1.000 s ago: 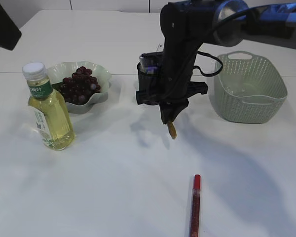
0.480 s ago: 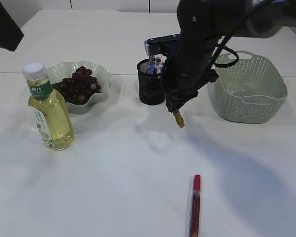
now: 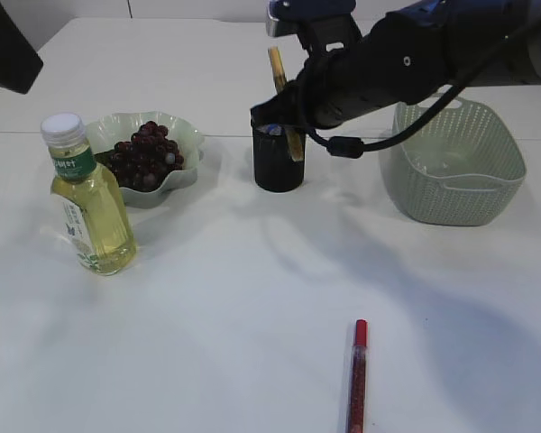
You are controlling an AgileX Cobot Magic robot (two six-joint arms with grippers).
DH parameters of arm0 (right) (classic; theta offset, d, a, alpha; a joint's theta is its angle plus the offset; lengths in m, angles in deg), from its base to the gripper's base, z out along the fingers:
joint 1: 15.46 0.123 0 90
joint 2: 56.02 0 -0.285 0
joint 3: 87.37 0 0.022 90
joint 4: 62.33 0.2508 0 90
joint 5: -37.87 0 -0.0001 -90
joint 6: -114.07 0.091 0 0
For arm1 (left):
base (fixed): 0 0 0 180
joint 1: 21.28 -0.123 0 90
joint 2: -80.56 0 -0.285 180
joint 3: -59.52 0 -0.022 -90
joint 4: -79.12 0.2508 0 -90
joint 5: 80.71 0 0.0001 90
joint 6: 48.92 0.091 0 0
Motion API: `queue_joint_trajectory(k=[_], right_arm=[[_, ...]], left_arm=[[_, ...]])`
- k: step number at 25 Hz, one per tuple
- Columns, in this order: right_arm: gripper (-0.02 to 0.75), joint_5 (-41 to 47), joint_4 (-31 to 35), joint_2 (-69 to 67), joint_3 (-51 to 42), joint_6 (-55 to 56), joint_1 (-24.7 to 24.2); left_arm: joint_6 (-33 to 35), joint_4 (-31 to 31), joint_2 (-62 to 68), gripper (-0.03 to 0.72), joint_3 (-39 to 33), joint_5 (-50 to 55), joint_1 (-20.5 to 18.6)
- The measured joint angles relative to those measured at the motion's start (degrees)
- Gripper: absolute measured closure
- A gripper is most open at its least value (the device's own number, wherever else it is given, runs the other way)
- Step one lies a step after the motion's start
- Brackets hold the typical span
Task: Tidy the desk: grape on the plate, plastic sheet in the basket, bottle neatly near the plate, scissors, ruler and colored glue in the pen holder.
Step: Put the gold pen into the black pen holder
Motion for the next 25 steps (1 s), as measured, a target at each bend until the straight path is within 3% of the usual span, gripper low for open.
queue_joint_trajectory(k=[7,15,25], right_arm=[[0.623,-17.38,-0.34,-1.88,3.88,-0.14,-0.43],[0.623,-20.02,-0.35,-10.26,13.09,-0.14,-4.37],[0.623,-26.57,-0.35,-16.18,14.08,-0.32,-5.57]], left_arm=[[0.00,0.00,0.00,0.379,0.00,0.00,0.00],[0.00,1.53,0.00,0.379,0.00,0.00,0.00],[0.00,2.49,0.00,0.379,0.00,0.00,0.00]])
